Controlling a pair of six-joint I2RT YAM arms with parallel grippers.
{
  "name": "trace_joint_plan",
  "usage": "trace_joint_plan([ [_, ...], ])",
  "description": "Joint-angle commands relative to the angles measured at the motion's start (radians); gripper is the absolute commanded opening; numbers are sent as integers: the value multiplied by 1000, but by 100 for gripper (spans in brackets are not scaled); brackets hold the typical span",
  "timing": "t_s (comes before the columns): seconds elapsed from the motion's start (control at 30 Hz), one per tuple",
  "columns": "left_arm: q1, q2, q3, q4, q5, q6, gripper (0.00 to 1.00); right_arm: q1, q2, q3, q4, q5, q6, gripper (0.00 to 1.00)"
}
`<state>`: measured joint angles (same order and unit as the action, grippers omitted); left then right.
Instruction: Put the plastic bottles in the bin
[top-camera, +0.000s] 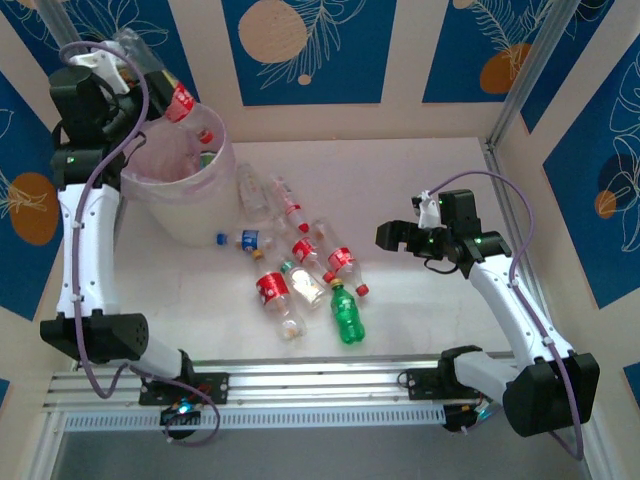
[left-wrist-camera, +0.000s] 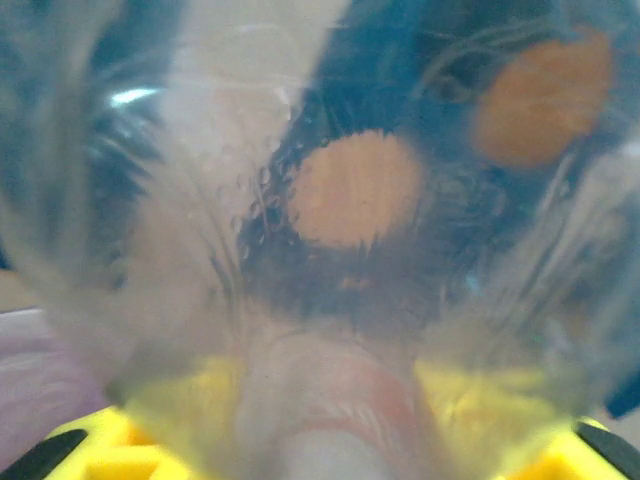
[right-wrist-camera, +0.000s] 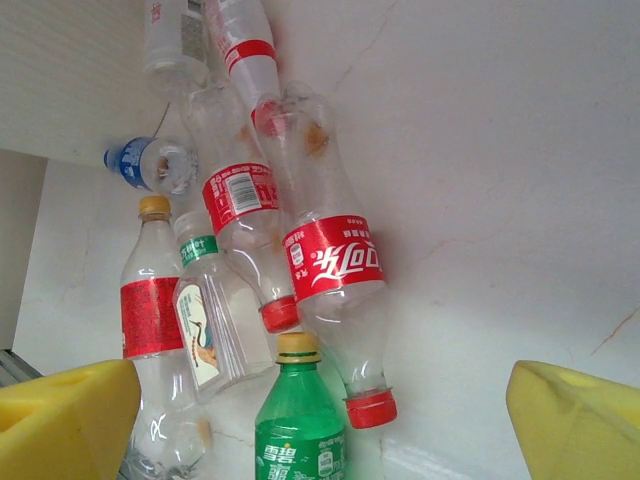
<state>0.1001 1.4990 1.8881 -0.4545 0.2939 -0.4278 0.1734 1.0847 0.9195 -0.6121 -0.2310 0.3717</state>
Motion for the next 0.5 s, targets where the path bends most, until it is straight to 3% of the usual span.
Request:
trace_joint_plan([
  [0.0, 30, -11, -53, -31, -137, 103, 0, -7, 1, -14, -23, 8, 3, 95],
  [0.17, 35, 42, -68, -88, -199, 214, 0, -8, 17, -8, -20, 4, 1, 94],
  [0.47, 33, 93, -175, -103, -135, 277, 0, -3, 35, -8, -11, 7, 9, 94],
])
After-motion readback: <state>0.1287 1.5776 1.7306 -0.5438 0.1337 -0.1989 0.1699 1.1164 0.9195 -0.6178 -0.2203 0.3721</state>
